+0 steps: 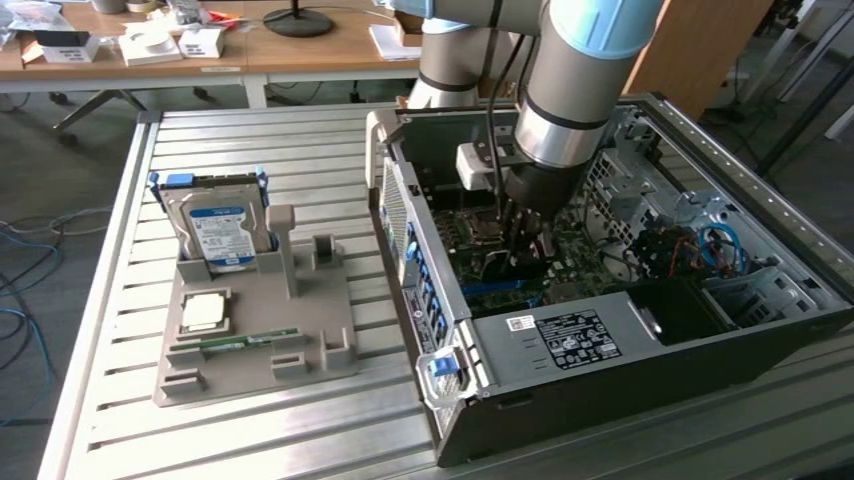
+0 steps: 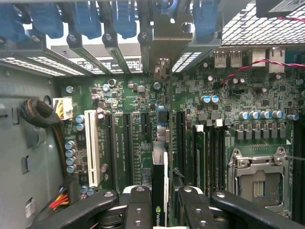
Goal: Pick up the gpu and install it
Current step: 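Insert the gpu into the slot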
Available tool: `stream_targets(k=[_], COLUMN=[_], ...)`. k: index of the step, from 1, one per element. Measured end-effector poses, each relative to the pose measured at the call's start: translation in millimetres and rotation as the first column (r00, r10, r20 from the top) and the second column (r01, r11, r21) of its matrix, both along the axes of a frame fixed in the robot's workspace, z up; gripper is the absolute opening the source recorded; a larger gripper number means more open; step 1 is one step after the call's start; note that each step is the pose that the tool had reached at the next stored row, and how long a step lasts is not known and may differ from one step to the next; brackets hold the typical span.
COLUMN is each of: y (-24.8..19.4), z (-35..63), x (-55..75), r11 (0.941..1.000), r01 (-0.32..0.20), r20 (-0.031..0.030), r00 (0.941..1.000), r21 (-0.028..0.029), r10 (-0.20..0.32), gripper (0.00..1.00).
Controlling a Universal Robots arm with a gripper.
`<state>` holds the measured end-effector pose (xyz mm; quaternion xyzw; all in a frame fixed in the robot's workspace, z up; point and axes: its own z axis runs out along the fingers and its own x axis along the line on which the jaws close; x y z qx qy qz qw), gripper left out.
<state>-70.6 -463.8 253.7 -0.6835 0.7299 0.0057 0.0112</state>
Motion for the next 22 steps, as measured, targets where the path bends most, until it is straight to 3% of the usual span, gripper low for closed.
stream_targets(k=[22], y=[0.2], z=[-3.3], x=[-1.1], r11=[1.0], r01=[0.0], r20=[0.0001], r00=[1.0], r21=[0.0002], r10=[0.0], gripper=[0.26])
